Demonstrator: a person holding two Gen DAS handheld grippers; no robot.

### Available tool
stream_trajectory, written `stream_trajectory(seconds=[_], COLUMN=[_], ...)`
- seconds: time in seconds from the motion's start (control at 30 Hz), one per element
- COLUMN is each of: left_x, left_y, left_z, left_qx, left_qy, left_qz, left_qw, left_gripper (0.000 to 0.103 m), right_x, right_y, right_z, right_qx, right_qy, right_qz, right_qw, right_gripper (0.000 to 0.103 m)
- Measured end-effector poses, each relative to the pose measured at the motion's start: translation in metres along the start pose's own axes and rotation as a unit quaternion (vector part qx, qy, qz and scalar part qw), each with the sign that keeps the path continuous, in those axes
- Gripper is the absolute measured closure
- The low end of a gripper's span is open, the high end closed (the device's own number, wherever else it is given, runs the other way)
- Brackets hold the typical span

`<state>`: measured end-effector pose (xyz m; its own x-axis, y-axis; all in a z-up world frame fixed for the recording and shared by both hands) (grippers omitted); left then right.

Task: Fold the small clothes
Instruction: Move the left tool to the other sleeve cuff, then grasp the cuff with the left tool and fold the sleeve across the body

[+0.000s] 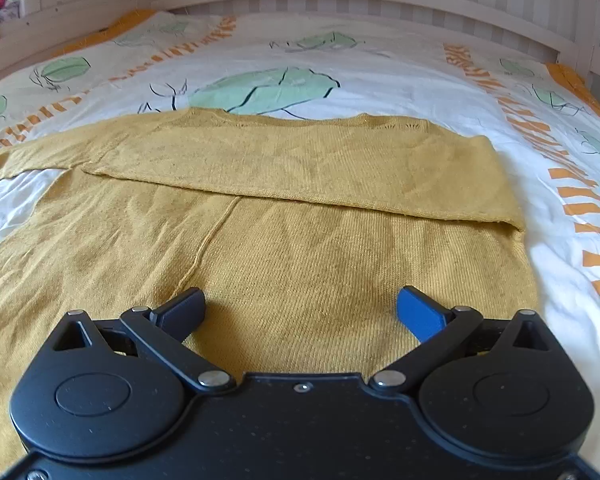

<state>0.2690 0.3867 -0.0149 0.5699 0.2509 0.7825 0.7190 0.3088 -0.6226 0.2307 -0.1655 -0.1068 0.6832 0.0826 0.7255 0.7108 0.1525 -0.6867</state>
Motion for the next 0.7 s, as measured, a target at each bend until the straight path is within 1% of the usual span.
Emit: stream_trajectory(seconds=[0.07,0.17,0.23,0.4,0.47,0.53,0.57,0.6,0.7], left_x=[0.0,0.001,0.002,0.006,0.006,0.005,0.004,0.003,0.006], left_y=[0.008,0.019,0.024,0.031,0.033,0.038,0.041,0.043,0.036], left_z=[0.005,0.011,0.013,0.006,0.004,0.003,0.002,0.002,-0.003], left_qx=[-0.001,-0.005,-0.006,-0.015,-0.029,-0.048,-0.051,-0.049,-0.051], left_qy=[-0.008,-0.024,-0.025,0.001,0.006,0.009,0.009,0.006,-0.003], left_qz=[0.008,0.019,0.02,0.027,0.03,0.04,0.047,0.05,0.027], left_qw=[0.9999,0.9995,0.9995,0.9995,0.9991,0.998,0.9976,0.9976,0.9983], left_gripper=[0.035,0.035,0.034,0.034,0.035,0.063,0.094,0.1,0.1], right_x=[0.005,0.013,0.018,0.028,0.03,0.03,0.03,0.03,0.029], right_y=[-0.003,-0.01,-0.014,-0.019,-0.019,-0.019,-0.019,-0.019,-0.02], right_z=[0.004,0.013,0.023,0.047,0.054,0.059,0.061,0.063,0.065], right_qx=[-0.002,0.016,0.024,0.053,0.061,0.068,0.07,0.073,0.079], right_qy=[-0.001,-0.001,-0.014,-0.039,-0.041,-0.045,-0.048,-0.049,-0.052], right_qz=[0.003,-0.006,-0.014,-0.029,-0.032,-0.034,-0.034,-0.032,-0.032], right_qw=[1.0,1.0,0.999,0.997,0.997,0.996,0.996,0.996,0.995], right_gripper=[0.001,0.001,0.001,0.001,0.001,0.001,0.001,0.001,0.001])
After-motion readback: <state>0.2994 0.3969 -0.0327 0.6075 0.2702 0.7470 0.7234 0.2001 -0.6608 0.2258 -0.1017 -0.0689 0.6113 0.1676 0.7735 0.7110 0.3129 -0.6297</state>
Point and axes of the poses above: each gripper's, at about its wrist camera, not at the fingertips, and y roughly the way its jaws point, z to its left, x to its top, the point moved 2 cm from there along y, roughly the way its jaws point, and after that the axes turned 2 degrees about x, right-handed, at the moved point
